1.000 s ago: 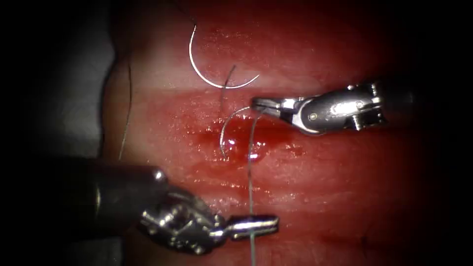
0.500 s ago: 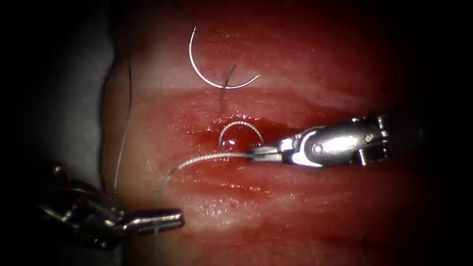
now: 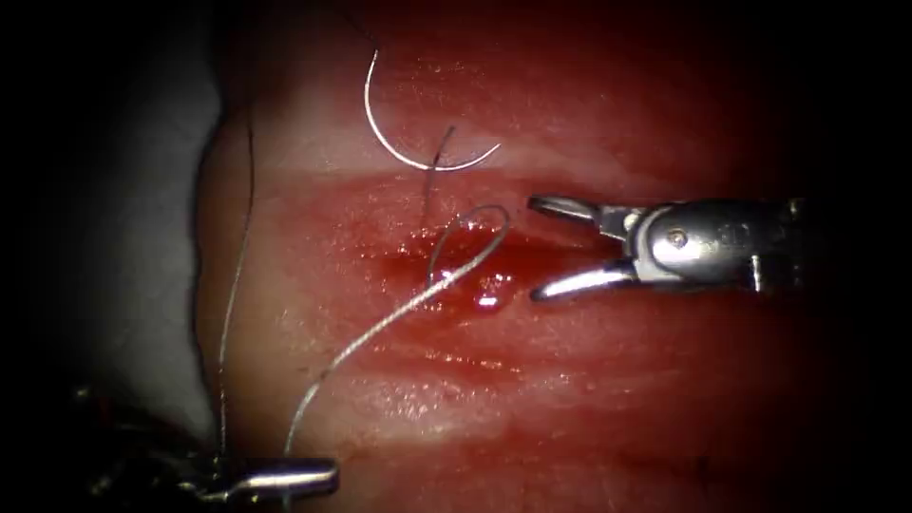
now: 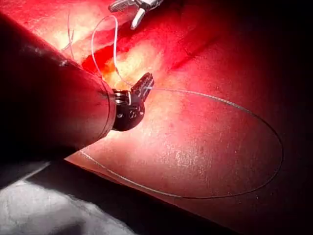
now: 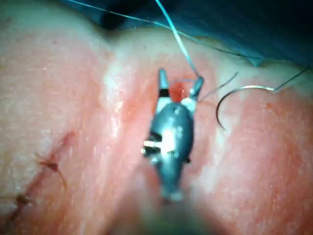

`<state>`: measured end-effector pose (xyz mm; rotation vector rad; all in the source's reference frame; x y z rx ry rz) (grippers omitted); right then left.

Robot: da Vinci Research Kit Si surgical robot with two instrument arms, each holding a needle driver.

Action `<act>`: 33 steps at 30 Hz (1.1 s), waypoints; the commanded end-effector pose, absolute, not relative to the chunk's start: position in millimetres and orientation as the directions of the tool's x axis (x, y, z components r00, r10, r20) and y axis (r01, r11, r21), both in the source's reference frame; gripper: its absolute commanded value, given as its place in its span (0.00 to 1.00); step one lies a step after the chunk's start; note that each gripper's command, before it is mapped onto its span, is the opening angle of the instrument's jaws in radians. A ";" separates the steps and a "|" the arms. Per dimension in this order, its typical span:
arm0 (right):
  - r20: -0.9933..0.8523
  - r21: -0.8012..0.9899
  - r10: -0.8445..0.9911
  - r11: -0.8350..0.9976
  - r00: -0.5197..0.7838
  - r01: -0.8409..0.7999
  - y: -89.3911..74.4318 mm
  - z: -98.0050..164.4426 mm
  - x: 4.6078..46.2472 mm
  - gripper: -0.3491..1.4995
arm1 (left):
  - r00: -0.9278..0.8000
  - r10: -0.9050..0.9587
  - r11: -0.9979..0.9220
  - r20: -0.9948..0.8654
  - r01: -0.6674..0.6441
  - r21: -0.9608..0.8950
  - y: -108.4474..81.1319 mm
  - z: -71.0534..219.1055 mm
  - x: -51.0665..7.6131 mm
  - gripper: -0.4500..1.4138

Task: Wound Closure

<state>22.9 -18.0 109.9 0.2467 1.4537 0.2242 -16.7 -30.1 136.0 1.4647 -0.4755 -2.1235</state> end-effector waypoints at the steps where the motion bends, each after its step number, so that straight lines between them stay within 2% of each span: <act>1: -0.945 0.307 0.303 0.952 0.119 0.015 -18.4 109.6 21.2 0.94 | -0.286 -0.584 -0.812 -0.759 0.212 0.545 -31.0 136.4 -17.0 0.00; 3: -0.946 0.305 0.299 0.952 0.127 0.031 -18.3 109.3 20.2 0.87 | -0.287 -0.584 -0.812 -0.759 0.211 0.544 -31.0 136.4 -17.0 0.00; 6: -0.947 0.303 0.297 0.953 0.122 0.030 -17.9 109.1 19.8 0.85 | -0.290 -0.588 -0.809 -0.755 0.212 0.548 -31.0 136.4 -17.2 0.00; 9: -0.945 0.308 0.303 0.951 0.123 0.021 -17.2 109.0 20.6 0.80 | -0.296 -0.591 -0.807 -0.750 0.211 0.552 -31.1 136.3 -17.7 0.00; 11: -0.957 0.266 0.263 0.964 0.125 0.008 -16.0 108.7 22.4 0.72 | -0.296 -0.595 -0.804 -0.748 0.217 0.554 -31.3 136.2 -18.0 0.00; 13: -0.972 0.205 0.202 0.979 0.119 0.010 -15.0 108.7 23.8 0.50 | -0.292 -0.599 -0.800 -0.745 0.225 0.556 -31.4 136.2 -18.2 0.00; 14: -0.979 0.179 0.176 0.983 0.103 0.024 -14.5 108.7 24.5 0.33 | -0.292 -0.604 -0.797 -0.742 0.229 0.559 -31.4 136.1 -18.2 0.00; 15: -0.989 0.133 0.127 0.988 0.081 0.074 -13.6 108.9 25.8 0.00 | -0.291 -0.609 -0.793 -0.737 0.239 0.561 -31.4 136.2 -18.3 0.00; 28: -0.995 0.008 -0.019 0.965 0.100 0.262 -14.2 113.0 35.6 0.00 | -0.271 -0.649 -0.760 -0.711 0.281 0.586 -31.6 134.9 -18.6 0.00; 33: -0.995 0.009 -0.020 0.957 0.094 0.291 -16.3 114.3 35.5 0.00 | -0.311 -0.626 -0.780 -0.715 0.238 0.579 -28.3 133.6 -18.0 0.00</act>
